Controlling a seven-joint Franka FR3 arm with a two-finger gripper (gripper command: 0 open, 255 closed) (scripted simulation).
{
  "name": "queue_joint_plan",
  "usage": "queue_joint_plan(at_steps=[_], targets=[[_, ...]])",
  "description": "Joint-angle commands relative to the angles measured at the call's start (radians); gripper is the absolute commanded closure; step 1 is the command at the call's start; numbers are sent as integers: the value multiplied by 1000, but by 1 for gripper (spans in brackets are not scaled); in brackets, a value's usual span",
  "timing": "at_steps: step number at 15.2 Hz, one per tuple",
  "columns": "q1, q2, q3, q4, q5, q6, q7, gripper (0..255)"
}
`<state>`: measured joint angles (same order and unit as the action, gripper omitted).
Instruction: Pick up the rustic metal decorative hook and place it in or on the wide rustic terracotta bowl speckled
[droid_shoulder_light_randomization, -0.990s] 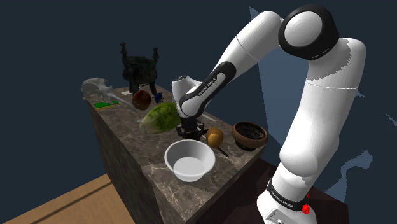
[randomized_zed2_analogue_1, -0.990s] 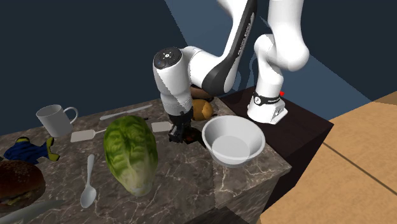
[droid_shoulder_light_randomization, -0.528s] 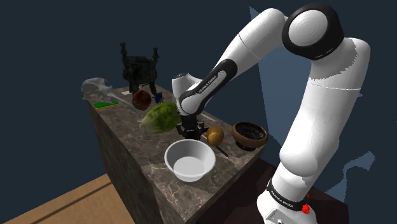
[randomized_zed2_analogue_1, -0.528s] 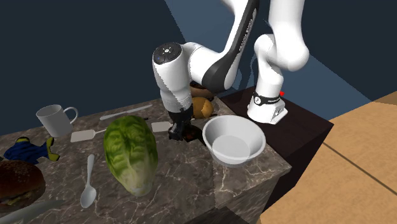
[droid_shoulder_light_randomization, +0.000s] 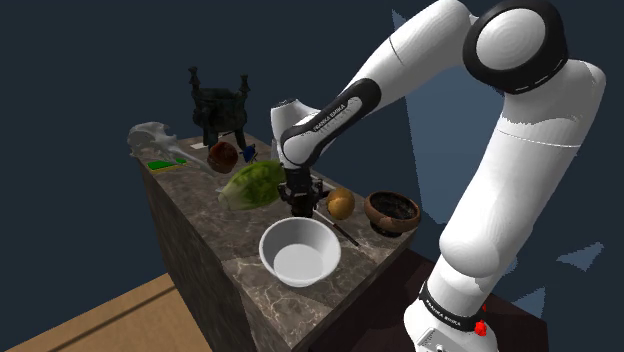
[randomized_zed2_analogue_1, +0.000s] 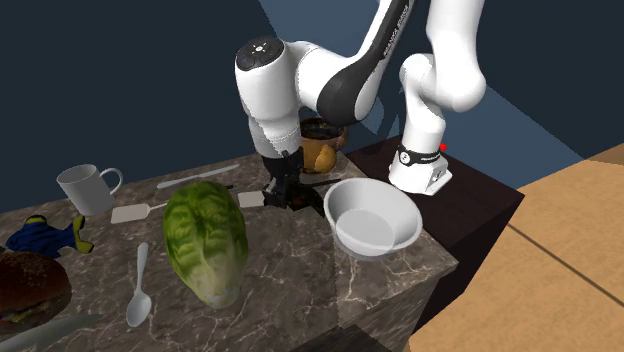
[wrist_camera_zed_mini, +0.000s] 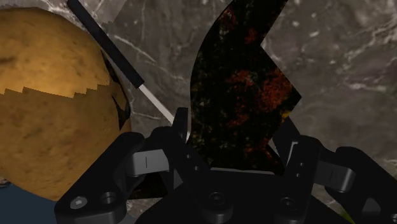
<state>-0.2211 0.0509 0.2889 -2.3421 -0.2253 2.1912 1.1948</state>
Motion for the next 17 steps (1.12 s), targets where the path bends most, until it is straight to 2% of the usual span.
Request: queue_joint_plan(at_steps=[1, 17], targets=[[0, -17, 1, 10, 10, -26, -11, 255], [2, -145, 0, 101, 72, -232, -81, 255]])
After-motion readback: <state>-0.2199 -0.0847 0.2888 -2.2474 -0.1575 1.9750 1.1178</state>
